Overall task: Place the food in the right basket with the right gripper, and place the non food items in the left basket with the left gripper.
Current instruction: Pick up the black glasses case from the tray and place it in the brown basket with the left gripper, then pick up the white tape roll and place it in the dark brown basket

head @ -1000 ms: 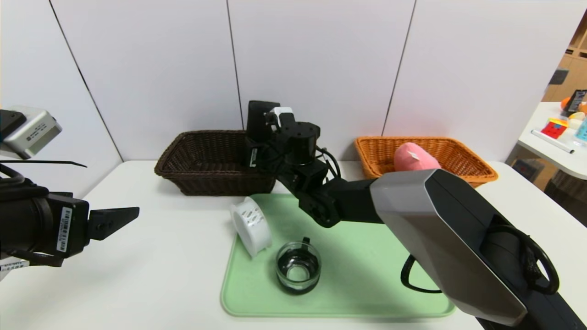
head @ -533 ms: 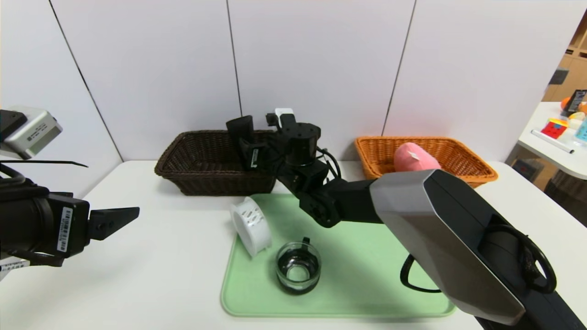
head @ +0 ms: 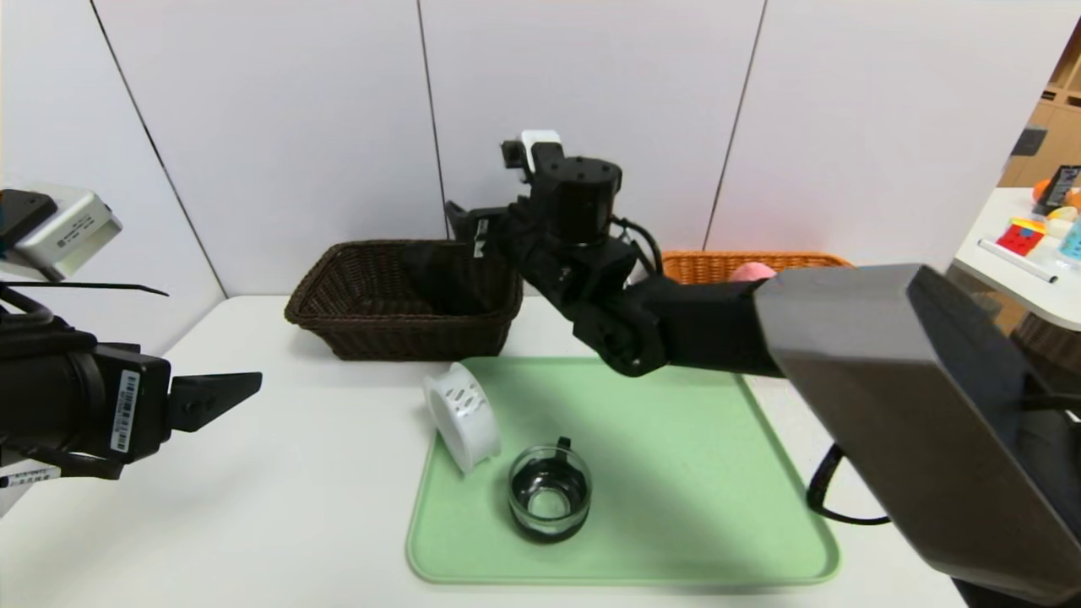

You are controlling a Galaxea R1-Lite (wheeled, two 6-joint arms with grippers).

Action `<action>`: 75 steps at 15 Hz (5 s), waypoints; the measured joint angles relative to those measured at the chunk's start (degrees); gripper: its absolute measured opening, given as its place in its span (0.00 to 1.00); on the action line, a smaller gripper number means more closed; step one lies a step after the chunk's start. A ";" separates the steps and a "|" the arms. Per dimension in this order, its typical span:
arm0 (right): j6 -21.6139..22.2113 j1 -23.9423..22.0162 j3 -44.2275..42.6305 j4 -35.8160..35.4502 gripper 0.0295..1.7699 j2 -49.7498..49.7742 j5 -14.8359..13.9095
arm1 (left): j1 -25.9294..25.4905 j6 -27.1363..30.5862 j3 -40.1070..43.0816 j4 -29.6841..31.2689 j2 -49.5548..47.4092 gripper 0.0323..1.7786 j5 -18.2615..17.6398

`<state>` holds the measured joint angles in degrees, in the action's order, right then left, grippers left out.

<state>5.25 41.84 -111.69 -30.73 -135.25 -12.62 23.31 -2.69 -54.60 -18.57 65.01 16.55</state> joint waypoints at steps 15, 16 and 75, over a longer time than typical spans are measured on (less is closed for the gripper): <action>2.66 -18.42 20.26 51.96 0.96 38.16 -6.62 | 16.93 -10.09 -20.64 -4.17 17.94 0.95 3.93; 2.71 -19.63 23.24 51.87 0.96 39.58 -6.53 | 18.36 -13.95 -26.16 -8.08 20.38 0.95 4.55; 5.60 -19.98 52.30 43.44 0.96 61.99 -0.26 | 19.77 -63.82 -57.64 -43.39 56.95 0.95 9.02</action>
<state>10.85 21.86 -59.39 12.70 -73.27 -12.87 43.08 -66.51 -112.24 -61.95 121.97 25.58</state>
